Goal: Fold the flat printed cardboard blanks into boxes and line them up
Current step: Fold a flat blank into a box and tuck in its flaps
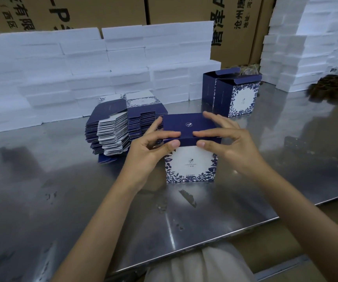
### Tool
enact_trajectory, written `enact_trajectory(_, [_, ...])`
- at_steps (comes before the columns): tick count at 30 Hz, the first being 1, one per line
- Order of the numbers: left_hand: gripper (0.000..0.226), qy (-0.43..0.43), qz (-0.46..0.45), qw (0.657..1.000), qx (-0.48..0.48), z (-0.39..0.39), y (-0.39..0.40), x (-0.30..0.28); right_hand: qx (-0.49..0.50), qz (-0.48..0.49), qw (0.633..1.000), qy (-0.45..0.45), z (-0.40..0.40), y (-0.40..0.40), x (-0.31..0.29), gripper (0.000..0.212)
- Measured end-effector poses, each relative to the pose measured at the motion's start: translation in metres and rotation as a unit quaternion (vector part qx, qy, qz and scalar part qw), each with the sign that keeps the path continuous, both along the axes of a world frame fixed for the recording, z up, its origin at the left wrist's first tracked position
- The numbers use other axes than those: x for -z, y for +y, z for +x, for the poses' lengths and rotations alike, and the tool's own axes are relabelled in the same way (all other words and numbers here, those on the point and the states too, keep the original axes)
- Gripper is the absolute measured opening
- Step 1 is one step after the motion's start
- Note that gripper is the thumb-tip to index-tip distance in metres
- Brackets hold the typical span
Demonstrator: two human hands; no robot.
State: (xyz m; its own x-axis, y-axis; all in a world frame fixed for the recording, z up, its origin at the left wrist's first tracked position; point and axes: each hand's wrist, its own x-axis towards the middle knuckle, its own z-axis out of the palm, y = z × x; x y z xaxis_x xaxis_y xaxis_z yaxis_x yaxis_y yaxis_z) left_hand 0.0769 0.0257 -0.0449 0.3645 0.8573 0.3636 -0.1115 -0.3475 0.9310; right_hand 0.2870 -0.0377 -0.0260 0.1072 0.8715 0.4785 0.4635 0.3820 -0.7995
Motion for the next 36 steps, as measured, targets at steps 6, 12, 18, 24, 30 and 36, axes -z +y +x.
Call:
enact_trajectory(6, [0.033, 0.029, -0.01, 0.999, -0.016, 0.021, -0.006, -0.006, 0.182, 0.157, 0.955, -0.176, 0.02, -0.001, 0.016, 0.02])
enact_trajectory(12, [0.029, 0.031, 0.021, 0.999, -0.03, 0.109, 0.006, -0.004, 0.305, 0.188, 0.875, -0.325, 0.021, 0.012, 0.029, 0.03])
enact_trajectory(18, [0.026, 0.055, 0.015, 0.998, -0.002, 0.2, 0.05, 0.0, 0.368, 0.037, 0.884, -0.285, 0.069, 0.044, 0.038, 0.048])
enact_trajectory(24, [0.034, 0.097, -0.002, 0.994, 0.04, 0.261, 0.09, -0.003, 0.383, -0.001, 0.895, -0.229, 0.123, 0.088, 0.038, 0.051])
enact_trajectory(30, [0.042, 0.094, -0.025, 0.994, 0.055, 0.285, 0.114, -0.008, 0.386, -0.003, 0.894, -0.227, 0.153, 0.122, 0.044, 0.055])
enact_trajectory(36, [0.061, 0.125, -0.038, 0.989, 0.063, 0.289, 0.118, -0.01, 0.391, -0.021, 0.886, -0.246, 0.163, 0.138, 0.045, 0.063])
